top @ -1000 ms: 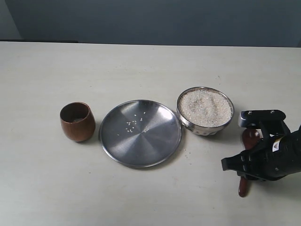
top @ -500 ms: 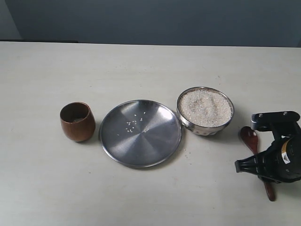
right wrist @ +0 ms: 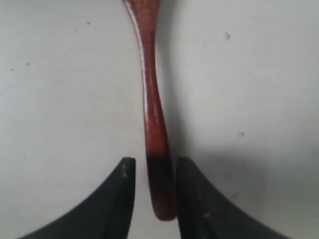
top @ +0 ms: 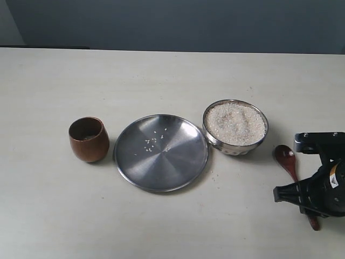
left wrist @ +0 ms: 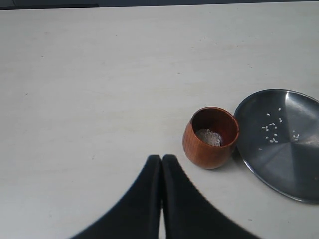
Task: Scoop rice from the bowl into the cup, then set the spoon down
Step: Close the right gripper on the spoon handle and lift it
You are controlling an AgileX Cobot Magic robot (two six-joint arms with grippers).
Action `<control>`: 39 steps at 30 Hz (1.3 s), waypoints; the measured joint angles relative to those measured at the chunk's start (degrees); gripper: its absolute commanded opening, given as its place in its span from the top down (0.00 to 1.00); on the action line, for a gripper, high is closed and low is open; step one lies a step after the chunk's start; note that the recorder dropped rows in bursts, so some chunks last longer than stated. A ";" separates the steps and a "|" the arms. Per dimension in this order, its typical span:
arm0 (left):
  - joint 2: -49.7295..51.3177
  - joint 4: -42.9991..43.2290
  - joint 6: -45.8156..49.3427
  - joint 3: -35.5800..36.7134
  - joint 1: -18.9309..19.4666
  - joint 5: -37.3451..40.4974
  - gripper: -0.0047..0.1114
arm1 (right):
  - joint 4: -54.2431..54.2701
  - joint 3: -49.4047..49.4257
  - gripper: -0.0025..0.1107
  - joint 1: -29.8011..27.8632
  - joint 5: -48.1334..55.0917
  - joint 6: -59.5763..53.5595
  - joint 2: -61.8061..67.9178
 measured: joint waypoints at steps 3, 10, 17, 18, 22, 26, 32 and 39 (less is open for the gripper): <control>0.00 0.00 0.00 0.00 0.00 0.00 0.96 | 0.84 0.00 0.72 0.00 0.66 -0.91 0.00; 0.00 0.00 0.00 0.00 0.00 0.00 0.96 | 1.10 0.00 0.72 0.00 2.05 -1.40 0.00; 0.00 0.00 0.00 0.00 0.00 0.00 0.96 | 0.33 0.00 0.72 0.00 2.05 -1.40 0.00; 0.00 0.00 0.00 0.00 0.00 0.00 0.96 | 0.20 0.00 0.72 0.00 2.05 -1.40 0.00; 0.00 0.00 0.00 0.00 0.00 0.00 0.96 | -0.20 0.00 0.72 0.00 1.36 -1.40 1.26; 0.00 0.00 0.00 0.00 0.00 0.00 0.96 | -0.20 0.00 0.75 0.00 0.87 -1.40 2.79; 0.00 0.00 0.00 0.00 0.00 0.00 0.96 | -0.31 0.00 0.98 0.00 0.75 -1.58 3.48; 0.00 0.00 0.00 0.00 0.00 0.00 0.96 | -1.22 -1.33 0.98 0.00 2.42 -1.58 3.03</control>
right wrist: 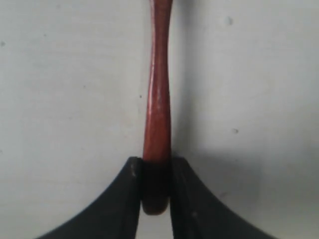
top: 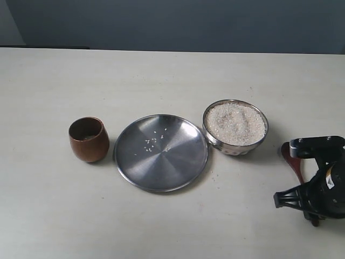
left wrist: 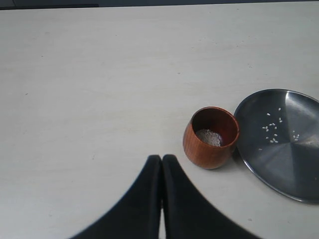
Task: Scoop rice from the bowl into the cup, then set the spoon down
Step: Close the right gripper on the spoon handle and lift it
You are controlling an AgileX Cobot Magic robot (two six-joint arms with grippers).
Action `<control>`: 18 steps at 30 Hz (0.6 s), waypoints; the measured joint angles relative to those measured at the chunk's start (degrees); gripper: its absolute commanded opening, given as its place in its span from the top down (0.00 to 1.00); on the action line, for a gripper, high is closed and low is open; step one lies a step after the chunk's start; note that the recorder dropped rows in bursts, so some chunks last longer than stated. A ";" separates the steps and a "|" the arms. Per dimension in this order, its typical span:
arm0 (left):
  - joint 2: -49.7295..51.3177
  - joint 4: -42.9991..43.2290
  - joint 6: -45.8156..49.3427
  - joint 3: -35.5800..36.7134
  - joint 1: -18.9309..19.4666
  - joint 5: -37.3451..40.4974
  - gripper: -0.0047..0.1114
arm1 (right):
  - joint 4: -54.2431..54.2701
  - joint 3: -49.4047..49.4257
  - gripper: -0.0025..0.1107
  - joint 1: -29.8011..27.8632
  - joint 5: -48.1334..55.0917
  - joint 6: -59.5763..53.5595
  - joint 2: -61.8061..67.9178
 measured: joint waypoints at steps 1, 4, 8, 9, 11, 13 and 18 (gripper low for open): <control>0.00 0.00 0.00 0.00 0.00 0.00 0.96 | -0.75 -0.76 0.98 0.00 1.08 0.00 -0.63; 0.00 0.00 0.00 0.00 0.00 0.00 0.96 | -3.77 -3.34 0.98 0.00 5.18 0.00 -3.29; 0.00 0.00 0.00 0.00 0.00 0.00 0.96 | -7.36 -7.17 0.98 0.00 11.81 -0.58 -7.50; 0.00 0.00 0.00 0.00 0.00 0.00 0.96 | -7.92 -8.16 0.98 0.00 13.54 -1.48 -8.48; 0.00 0.00 0.00 0.00 0.00 0.00 0.96 | -8.16 -10.26 0.98 0.00 16.84 -4.72 -10.15; 0.00 0.00 0.00 0.00 0.00 0.00 0.96 | -7.75 -12.38 0.98 0.00 19.84 -9.01 -11.09; 0.00 0.00 0.00 0.00 0.00 0.00 0.96 | -6.99 -21.24 0.98 0.44 30.37 -18.86 -11.95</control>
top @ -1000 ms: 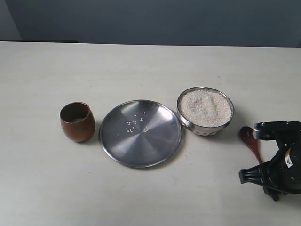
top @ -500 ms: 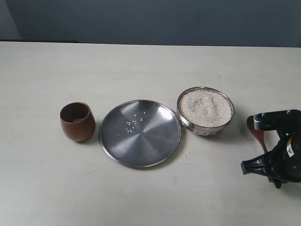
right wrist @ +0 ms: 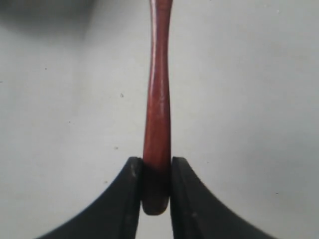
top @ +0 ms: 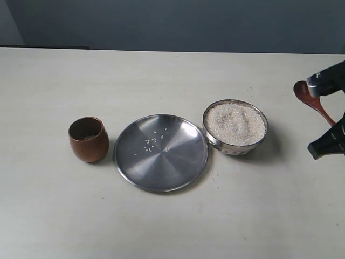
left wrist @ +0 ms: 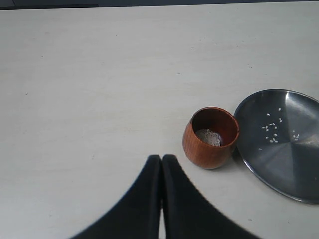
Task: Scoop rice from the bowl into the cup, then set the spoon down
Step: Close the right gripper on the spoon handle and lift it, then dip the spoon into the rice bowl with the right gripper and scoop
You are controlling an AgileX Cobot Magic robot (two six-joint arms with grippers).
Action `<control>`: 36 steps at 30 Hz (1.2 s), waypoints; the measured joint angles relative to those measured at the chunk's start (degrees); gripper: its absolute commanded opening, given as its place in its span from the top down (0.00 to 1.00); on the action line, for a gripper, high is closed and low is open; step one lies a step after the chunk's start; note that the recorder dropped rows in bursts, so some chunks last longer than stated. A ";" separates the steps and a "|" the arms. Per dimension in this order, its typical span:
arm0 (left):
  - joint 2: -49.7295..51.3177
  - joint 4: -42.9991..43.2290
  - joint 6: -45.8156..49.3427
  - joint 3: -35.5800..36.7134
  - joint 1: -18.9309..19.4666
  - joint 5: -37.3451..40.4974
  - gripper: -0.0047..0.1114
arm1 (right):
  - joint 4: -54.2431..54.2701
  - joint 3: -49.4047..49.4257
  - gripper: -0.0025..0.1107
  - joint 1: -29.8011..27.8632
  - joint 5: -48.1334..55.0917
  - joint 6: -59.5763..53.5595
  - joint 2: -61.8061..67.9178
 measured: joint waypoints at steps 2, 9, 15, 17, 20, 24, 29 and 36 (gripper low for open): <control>0.00 0.00 0.00 0.00 0.00 0.00 0.96 | -0.23 -2.75 0.98 2.41 2.35 -3.09 0.00; 0.00 0.00 0.00 0.00 0.00 0.00 0.96 | -12.89 -10.86 0.98 14.37 11.00 -3.40 9.78; 0.00 0.00 0.00 0.00 0.00 0.00 0.96 | -22.21 -11.65 0.98 21.90 11.09 0.47 18.61; 0.00 0.00 0.00 0.00 0.00 0.00 0.96 | -23.47 -11.65 0.98 22.61 10.97 1.48 20.42; 0.00 0.00 0.00 0.00 0.00 0.00 0.96 | -24.36 -11.65 0.98 22.97 10.97 2.51 23.57; 0.00 0.00 0.00 0.00 0.00 0.00 0.96 | -25.04 -11.65 0.98 22.97 10.97 3.94 25.79; 0.00 0.00 0.00 0.00 0.00 0.00 0.96 | -25.40 -11.67 0.98 22.97 10.97 4.64 27.26; 0.00 0.00 0.00 0.00 0.00 0.00 0.96 | -25.40 -11.77 0.98 22.97 10.97 5.64 29.15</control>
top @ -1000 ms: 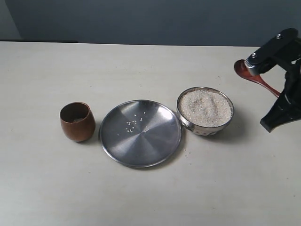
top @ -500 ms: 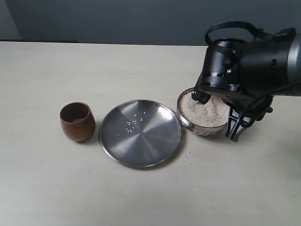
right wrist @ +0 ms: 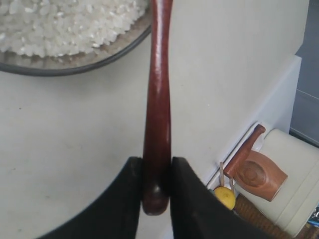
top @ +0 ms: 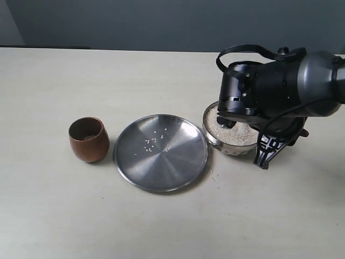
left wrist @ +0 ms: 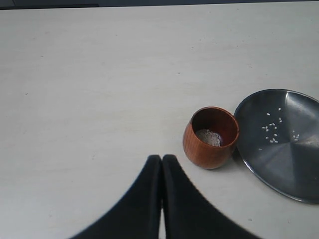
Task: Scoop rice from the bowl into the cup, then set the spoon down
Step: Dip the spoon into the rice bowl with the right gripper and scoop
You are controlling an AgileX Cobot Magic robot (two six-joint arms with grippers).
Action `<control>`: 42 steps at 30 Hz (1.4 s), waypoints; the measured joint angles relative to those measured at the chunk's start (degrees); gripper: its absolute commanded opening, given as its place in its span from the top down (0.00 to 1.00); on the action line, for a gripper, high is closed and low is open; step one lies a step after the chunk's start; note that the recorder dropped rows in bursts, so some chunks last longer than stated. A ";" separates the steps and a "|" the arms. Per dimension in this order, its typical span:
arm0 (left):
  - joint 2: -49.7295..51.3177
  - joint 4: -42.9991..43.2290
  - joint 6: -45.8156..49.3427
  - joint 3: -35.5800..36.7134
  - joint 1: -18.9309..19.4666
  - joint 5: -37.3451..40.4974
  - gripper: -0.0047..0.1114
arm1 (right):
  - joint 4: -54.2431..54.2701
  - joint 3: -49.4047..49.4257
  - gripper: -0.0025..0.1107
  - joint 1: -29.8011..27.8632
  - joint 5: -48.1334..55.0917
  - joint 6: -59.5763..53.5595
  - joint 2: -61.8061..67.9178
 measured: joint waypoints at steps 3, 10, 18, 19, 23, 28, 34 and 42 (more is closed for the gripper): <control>0.00 0.00 0.00 0.00 0.00 0.00 0.96 | 0.24 0.00 0.98 0.21 0.00 0.33 0.84; 0.00 0.00 0.00 0.00 0.00 0.00 0.96 | 1.56 0.00 0.98 0.35 0.00 1.35 1.19; 0.00 0.00 0.00 0.00 0.00 0.00 0.96 | 4.45 0.00 0.98 0.35 0.00 1.58 1.19; 0.00 0.00 0.00 0.00 0.00 0.00 0.96 | 4.94 0.00 0.98 0.35 0.00 1.58 1.19; 0.00 0.00 0.00 0.00 0.00 0.00 0.96 | 6.79 0.00 0.98 0.35 0.00 1.69 1.19; 0.00 0.00 0.00 0.00 0.00 0.00 0.96 | 9.07 0.00 0.98 0.35 0.00 1.82 1.23; 0.00 0.00 0.00 0.00 0.00 0.00 0.96 | 11.51 0.00 0.98 0.35 -0.22 2.46 1.23; 0.00 0.00 0.00 0.00 0.00 0.00 0.96 | 13.35 0.00 0.98 0.35 -2.44 4.46 -0.45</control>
